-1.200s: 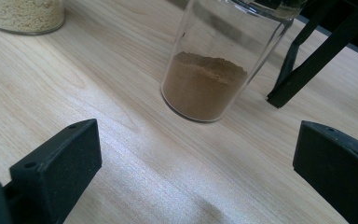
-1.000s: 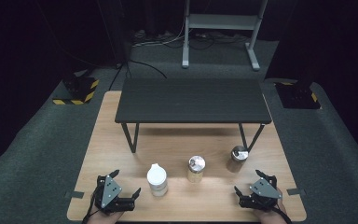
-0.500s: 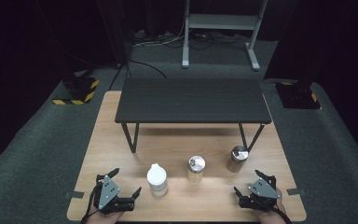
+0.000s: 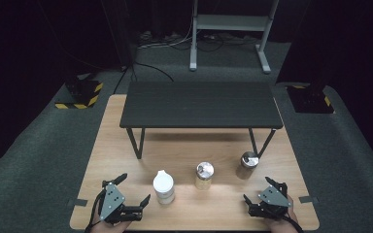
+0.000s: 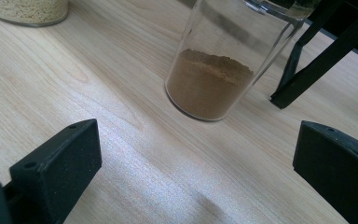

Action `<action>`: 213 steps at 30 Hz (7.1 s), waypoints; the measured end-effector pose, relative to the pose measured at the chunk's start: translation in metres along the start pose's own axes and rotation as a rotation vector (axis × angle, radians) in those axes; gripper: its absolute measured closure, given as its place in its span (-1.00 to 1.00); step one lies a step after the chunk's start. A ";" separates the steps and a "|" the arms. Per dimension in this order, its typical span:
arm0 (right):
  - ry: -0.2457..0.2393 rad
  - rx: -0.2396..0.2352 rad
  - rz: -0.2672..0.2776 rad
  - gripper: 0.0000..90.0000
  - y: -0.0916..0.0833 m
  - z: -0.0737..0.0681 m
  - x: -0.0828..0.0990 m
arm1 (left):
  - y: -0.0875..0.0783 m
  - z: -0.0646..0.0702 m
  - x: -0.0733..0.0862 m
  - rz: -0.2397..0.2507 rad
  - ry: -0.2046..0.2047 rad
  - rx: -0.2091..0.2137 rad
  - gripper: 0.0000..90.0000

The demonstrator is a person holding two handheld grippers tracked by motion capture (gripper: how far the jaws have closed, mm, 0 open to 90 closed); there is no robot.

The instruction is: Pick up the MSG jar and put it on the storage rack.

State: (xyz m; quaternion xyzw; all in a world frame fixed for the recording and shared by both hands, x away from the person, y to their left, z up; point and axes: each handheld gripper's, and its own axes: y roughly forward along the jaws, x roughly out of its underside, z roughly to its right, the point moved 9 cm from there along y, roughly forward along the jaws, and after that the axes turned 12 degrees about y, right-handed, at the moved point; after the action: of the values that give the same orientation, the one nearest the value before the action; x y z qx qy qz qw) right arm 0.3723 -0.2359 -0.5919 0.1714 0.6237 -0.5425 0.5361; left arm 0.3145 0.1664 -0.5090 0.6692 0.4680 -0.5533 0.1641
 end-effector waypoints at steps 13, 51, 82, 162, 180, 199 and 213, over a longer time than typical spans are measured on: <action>0.000 -0.004 0.000 -1.00 0.000 0.000 0.000 | 0.006 0.014 -0.010 0.028 -0.008 0.040 -0.99; 0.019 -0.011 0.009 -1.00 -0.001 0.001 -0.001 | 0.045 0.048 0.002 0.058 -0.109 0.135 -0.99; 0.021 -0.012 0.009 -1.00 -0.001 0.002 -0.001 | 0.065 0.055 0.019 0.071 -0.166 0.158 -0.55; 0.030 -0.029 0.000 -1.00 0.000 0.002 0.000 | 0.012 -0.003 -0.034 0.167 -0.170 -0.023 -0.32; 0.037 -0.036 0.005 -1.00 -0.001 0.002 -0.001 | 0.008 -0.016 -0.063 0.191 -0.157 -0.031 -0.32; 0.036 -0.042 0.009 -1.00 -0.001 0.001 -0.001 | 0.010 -0.033 -0.095 0.230 -0.140 -0.050 -0.32; 0.035 -0.043 0.010 -1.00 -0.002 0.001 -0.001 | 0.015 -0.052 -0.127 0.254 -0.105 -0.074 -0.32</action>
State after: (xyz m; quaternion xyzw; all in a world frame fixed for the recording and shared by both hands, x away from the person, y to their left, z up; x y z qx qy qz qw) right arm 0.3720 -0.2372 -0.5901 0.1724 0.6438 -0.5229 0.5313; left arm 0.3639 0.1408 -0.3829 0.6867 0.3903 -0.5449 0.2815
